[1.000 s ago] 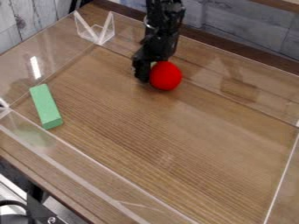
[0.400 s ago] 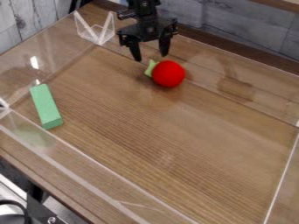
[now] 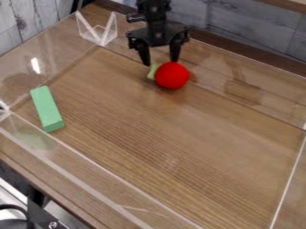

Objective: Move the red fruit to the right

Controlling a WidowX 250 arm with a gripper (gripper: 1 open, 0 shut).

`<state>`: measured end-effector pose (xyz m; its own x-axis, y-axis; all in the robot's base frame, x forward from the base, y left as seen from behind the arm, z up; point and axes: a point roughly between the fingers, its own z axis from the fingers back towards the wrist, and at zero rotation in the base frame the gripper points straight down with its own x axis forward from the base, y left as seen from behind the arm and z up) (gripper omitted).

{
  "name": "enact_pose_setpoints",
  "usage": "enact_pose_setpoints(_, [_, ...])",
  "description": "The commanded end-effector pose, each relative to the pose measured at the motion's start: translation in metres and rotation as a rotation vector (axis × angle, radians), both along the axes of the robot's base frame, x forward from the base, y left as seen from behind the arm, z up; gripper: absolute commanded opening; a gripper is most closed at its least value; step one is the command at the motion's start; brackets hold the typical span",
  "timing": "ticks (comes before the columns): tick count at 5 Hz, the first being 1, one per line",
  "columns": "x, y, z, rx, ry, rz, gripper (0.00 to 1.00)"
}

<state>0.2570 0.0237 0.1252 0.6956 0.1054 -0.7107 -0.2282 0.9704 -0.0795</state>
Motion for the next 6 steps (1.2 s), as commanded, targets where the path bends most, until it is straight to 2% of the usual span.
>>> enact_pose_setpoints(1, [0.000,0.000,0.013,0.000,-0.064,-0.036,0.00])
enact_pose_setpoints(2, [-0.001,-0.001,0.015,-0.014,-0.073,-0.058,0.00])
enact_pose_setpoints(4, [0.014,0.009,0.025,-0.031,-0.081,-0.096,0.00])
enact_pose_setpoints(6, [0.021,0.017,0.016,-0.034,-0.078,-0.116,0.00])
